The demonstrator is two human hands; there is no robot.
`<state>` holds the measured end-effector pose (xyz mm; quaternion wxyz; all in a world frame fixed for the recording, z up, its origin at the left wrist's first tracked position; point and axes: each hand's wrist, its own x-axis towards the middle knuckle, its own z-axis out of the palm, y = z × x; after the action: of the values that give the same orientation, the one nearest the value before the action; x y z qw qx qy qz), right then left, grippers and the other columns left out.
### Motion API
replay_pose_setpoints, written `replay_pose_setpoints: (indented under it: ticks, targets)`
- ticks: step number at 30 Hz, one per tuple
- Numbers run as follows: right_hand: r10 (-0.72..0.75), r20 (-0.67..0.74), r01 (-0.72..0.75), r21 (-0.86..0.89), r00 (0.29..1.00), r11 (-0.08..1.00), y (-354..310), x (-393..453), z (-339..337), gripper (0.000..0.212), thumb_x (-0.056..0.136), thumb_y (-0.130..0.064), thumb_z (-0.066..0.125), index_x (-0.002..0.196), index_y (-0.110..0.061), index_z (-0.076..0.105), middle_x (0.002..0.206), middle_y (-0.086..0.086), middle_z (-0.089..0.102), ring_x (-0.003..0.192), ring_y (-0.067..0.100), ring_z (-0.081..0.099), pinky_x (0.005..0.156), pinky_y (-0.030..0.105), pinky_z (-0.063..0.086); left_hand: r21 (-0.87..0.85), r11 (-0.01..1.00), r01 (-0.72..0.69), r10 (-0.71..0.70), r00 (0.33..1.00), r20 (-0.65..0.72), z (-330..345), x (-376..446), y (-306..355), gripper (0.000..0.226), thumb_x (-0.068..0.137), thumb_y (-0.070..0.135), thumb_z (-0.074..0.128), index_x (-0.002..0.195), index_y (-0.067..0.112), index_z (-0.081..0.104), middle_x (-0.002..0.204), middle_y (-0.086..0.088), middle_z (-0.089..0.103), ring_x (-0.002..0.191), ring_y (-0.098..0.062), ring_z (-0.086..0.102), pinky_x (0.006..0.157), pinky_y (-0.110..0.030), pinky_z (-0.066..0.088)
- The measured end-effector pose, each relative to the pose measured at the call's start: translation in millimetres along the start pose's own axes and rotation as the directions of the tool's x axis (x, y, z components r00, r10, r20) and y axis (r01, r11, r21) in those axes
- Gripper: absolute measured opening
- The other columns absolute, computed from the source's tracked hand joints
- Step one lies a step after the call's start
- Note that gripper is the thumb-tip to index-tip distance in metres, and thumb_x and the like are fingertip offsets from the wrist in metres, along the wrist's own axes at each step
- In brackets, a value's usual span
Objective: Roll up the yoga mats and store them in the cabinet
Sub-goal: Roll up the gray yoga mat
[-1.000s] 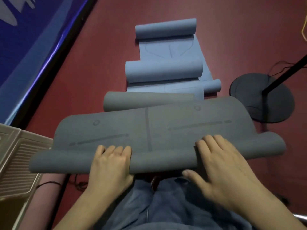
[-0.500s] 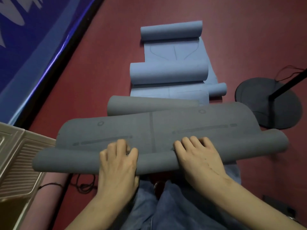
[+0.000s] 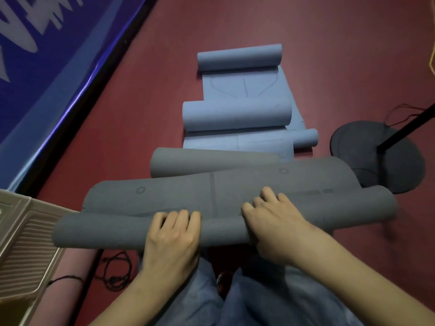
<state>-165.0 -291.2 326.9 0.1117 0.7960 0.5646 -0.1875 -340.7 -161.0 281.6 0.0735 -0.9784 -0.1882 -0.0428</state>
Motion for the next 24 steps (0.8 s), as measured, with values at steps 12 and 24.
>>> replay_pose_setpoints:
  ticks: [12,24]
  targets:
    - [0.073,-0.548,-0.073,0.022,0.833,0.997,-27,-1,43,0.044,0.061,-0.01,0.05,0.104,-0.01,0.062,0.082,0.009,0.053,0.076,0.034,0.052,0.078,0.045,0.045,0.001,1.0,-0.021,0.019,0.934,0.356,-23,46,-13,0.039,0.067,0.046,0.07,0.089,0.029,0.041,0.092,0.001,0.071,0.09,-0.024,0.069,0.075,-0.035,0.035]
    - [-0.091,-0.107,0.089,-0.02,0.99,0.996,-4,36,-11,0.048,0.08,-0.016,0.071,0.12,-0.019,0.045,0.119,0.008,0.063,0.11,0.033,0.062,0.082,0.039,0.037,-0.087,0.993,0.081,-0.079,0.997,0.022,-5,31,-4,0.059,0.038,0.027,0.075,0.09,0.018,0.05,0.089,-0.005,0.045,0.081,-0.03,0.045,0.066,-0.042,0.037]
